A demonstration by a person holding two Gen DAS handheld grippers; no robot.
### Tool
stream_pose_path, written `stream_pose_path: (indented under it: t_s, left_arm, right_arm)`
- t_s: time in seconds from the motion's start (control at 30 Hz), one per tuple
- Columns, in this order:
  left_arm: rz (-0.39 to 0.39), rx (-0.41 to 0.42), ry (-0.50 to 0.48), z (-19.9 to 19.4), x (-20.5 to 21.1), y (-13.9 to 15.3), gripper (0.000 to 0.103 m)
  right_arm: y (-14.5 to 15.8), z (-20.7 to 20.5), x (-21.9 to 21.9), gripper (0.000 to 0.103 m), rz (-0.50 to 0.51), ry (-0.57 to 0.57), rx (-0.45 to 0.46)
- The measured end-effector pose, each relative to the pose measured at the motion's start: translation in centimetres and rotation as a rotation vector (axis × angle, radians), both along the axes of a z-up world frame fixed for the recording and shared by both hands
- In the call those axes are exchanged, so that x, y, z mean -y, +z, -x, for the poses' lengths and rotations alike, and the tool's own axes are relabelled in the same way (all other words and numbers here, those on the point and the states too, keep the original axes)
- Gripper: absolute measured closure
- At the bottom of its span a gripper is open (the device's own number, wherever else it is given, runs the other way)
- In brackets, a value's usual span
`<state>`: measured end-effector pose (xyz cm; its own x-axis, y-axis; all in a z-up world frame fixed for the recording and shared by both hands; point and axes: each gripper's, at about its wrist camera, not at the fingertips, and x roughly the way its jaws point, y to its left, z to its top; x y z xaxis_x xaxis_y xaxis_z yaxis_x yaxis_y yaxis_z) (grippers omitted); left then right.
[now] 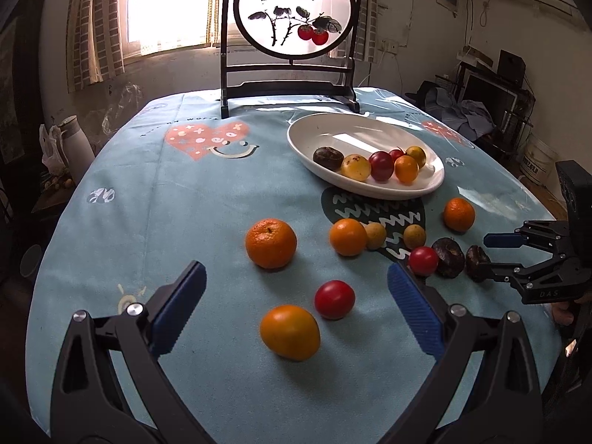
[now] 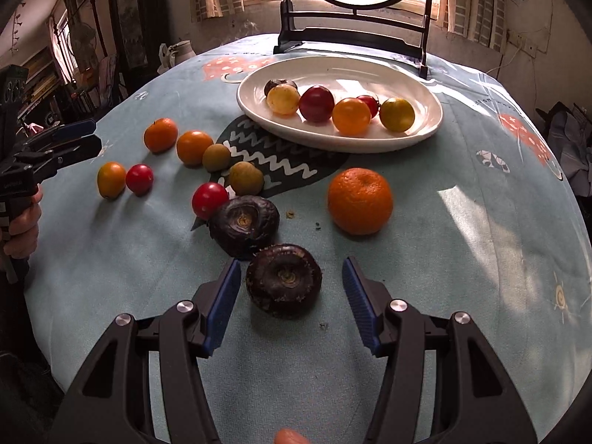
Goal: Organize fruits
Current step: 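Grasp the dark purple fruit with the right tool while the left tool grasps the orange, then carry both fruits to the white plate and open both tools to release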
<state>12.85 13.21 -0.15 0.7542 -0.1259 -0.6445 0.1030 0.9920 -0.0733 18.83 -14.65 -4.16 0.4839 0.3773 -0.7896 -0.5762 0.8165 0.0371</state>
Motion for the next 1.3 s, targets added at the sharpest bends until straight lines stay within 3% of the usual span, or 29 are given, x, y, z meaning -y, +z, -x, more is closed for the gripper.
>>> stream_pose_path:
  t_s: [0.3,0.4,0.67,0.83,1.07,1.2,1.3]
  left_arm:
    - [-0.002,-0.036,0.006,0.2,-1.0,-0.9,0.003]
    - [-0.016,-0.046,0.000,0.4,-1.1,-1.1,0.003]
    - [-0.024,-0.080,-0.126,1.2,-0.5,-2.2,0.004]
    - [-0.009,-0.129,-0.151,0.4,-0.7,-2.9,0.025]
    - [-0.047,-0.191,-0.153,-0.7,-0.7,-3.9,0.034]
    - [-0.060,-0.227,-0.155,-1.4,-0.6,-4.4,0.052]
    - [-0.065,-0.234,-0.170,-1.4,-0.4,-4.6,0.056]
  right_arm:
    - [-1.2,0.0,-0.9,0.045,0.061,0.009,-0.012]
    - [-1.1,0.0,-0.9,0.056,0.050,0.021,-0.018]
    - [-0.9,-0.2,0.1,0.058,-0.008,-0.004,-0.048]
    - [-0.9,-0.1,0.0,0.058,-0.006,-0.003,-0.047]
    - [-0.9,-0.2,0.1,0.058,-0.014,-0.003,-0.053]
    - [-0.9,-0.3,0.3,0.058,-0.023,-0.004,-0.058]
    - [-0.9,-0.4,0.4,0.058,-0.032,-0.004,-0.062]
